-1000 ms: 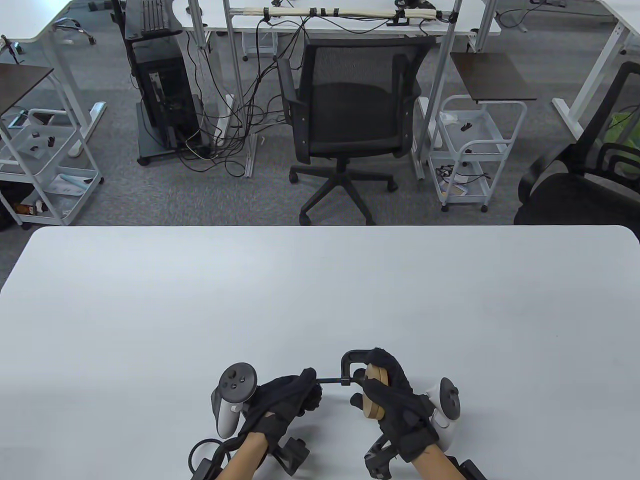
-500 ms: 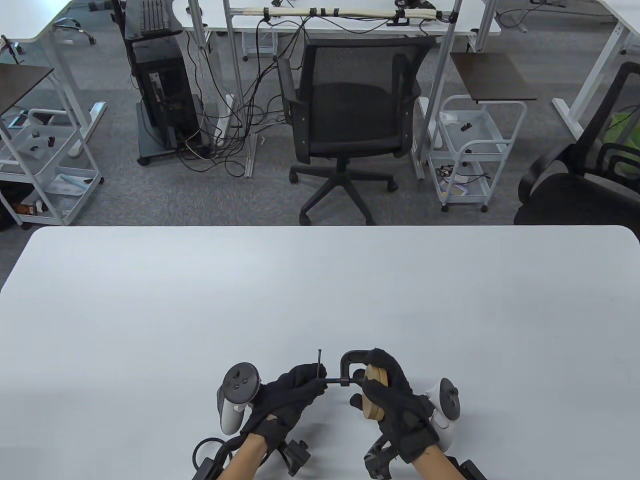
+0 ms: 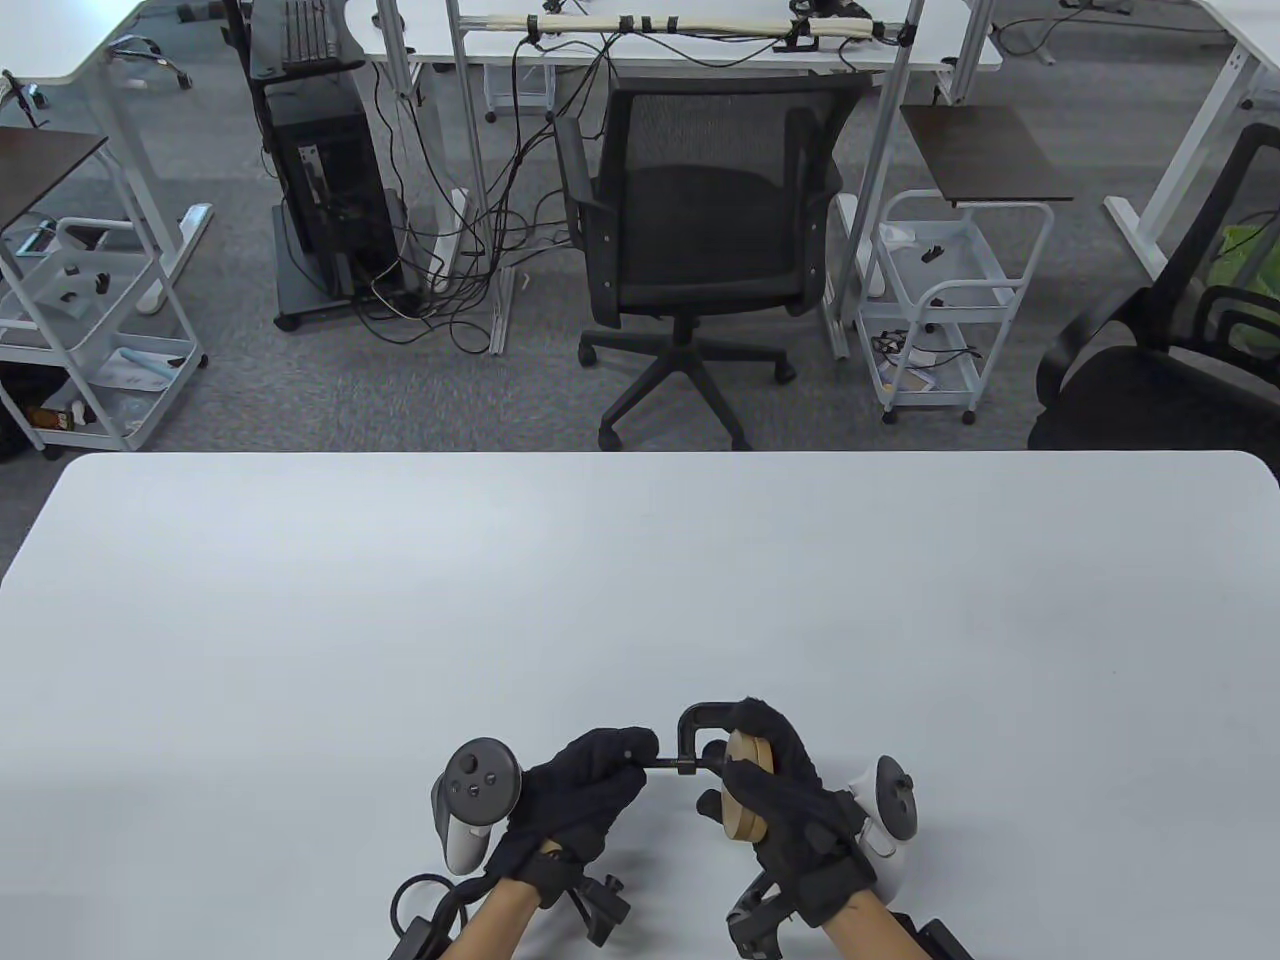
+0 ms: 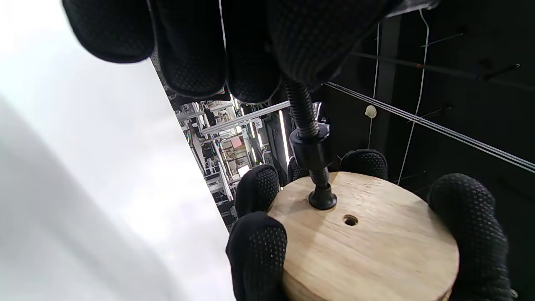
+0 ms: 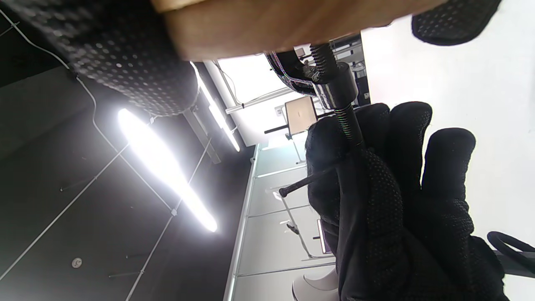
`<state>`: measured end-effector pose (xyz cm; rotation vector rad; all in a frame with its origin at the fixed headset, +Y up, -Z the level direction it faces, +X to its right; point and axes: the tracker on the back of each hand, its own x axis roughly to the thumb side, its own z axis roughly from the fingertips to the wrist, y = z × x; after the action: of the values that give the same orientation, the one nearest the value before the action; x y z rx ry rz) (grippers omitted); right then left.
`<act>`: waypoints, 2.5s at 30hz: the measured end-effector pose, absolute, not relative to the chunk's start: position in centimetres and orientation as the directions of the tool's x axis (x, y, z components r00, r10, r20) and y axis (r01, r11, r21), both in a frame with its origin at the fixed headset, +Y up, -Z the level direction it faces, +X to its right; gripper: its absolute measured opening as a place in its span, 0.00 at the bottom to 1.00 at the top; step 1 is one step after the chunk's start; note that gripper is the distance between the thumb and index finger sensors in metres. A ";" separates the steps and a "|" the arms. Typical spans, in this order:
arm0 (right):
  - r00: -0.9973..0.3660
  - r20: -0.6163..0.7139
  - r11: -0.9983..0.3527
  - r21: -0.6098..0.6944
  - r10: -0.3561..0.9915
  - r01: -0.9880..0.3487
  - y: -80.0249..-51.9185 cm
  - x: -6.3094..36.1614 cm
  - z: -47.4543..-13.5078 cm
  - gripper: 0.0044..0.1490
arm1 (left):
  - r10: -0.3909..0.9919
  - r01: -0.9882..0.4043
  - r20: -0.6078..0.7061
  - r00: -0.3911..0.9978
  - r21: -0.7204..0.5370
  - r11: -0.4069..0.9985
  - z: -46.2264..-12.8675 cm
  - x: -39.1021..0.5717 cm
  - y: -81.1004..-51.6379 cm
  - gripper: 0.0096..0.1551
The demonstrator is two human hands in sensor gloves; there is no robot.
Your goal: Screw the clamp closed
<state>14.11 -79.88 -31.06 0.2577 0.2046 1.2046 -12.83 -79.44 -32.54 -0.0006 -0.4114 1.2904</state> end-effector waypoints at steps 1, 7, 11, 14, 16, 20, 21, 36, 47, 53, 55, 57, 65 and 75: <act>0.346 -0.020 0.335 0.303 0.938 -0.892 -79.9 14.1 -31.1 0.49 | 0.932 -0.931 0.293 0.214 -0.229 0.285 -32.6 -12.8 -79.5 0.25; 0.348 -0.016 0.337 0.299 0.937 -0.893 -79.9 14.1 -31.1 0.49 | 0.950 -0.925 0.233 0.210 -0.268 0.270 -32.5 -12.8 -79.7 0.35; 0.353 -0.023 0.344 0.288 0.935 -0.894 -79.9 14.1 -31.1 0.49 | 0.969 -0.939 0.174 0.173 -0.269 0.216 -32.7 -13.3 -80.1 0.43; 0.356 -0.018 0.346 0.291 0.934 -0.892 -79.8 14.1 -31.0 0.49 | 0.970 -0.951 0.127 0.206 -0.209 0.229 -32.7 -14.0 -80.3 0.39; 0.355 -0.015 0.344 0.292 0.935 -0.892 -79.8 14.1 -31.0 0.49 | 0.970 -0.957 0.094 0.226 -0.166 0.239 -32.8 -14.4 -80.4 0.32; 0.356 -0.015 0.344 0.292 0.934 -0.892 -79.8 14.1 -31.0 0.49 | 0.972 -0.935 0.077 0.221 -0.265 0.234 -32.8 -14.2 -80.7 0.44; 0.356 -0.015 0.345 0.292 0.934 -0.892 -79.8 14.1 -31.0 0.49 | 0.969 -0.936 0.081 0.234 -0.251 0.247 -32.8 -14.2 -80.7 0.44; 0.349 -0.020 0.338 0.303 0.937 -0.891 -80.0 13.8 -30.9 0.49 | 0.955 -0.925 0.220 0.200 -0.278 0.258 -32.8 -13.1 -79.8 0.31; 0.271 0.005 0.256 0.309 0.963 -0.916 -79.7 13.8 -30.9 0.48 | 0.924 -0.946 0.334 0.184 -0.196 0.259 -32.3 -13.2 -78.7 0.24; 0.246 0.023 0.228 0.308 0.969 -0.924 -79.6 13.9 -31.0 0.48 | 0.925 -0.947 0.332 0.186 -0.192 0.259 -32.2 -13.2 -78.6 0.24; 0.258 0.038 0.235 0.301 0.965 -0.924 -79.6 13.9 -31.0 0.48 | 0.923 -0.946 0.336 0.189 -0.189 0.263 -32.2 -13.1 -78.6 0.25; 0.259 0.046 0.234 0.297 0.965 -0.926 -79.5 14.0 -31.1 0.48 | 0.927 -0.943 0.326 0.185 -0.205 0.261 -32.3 -13.1 -78.8 0.26; 0.305 0.049 0.282 0.262 0.951 -0.923 -79.4 14.5 -31.2 0.49 | 0.954 -0.937 0.237 0.184 -0.251 0.243 -32.6 -13.5 -80.0 0.53; 0.324 0.047 0.303 0.250 0.945 -0.919 -79.3 14.8 -31.1 0.49 | 0.973 -0.907 0.078 0.219 -0.351 0.232 -32.6 -13.3 -81.1 0.41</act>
<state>14.79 -79.30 -31.10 0.2488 0.1167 1.2390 -13.26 -81.12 -32.64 -0.2507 -0.3075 1.3193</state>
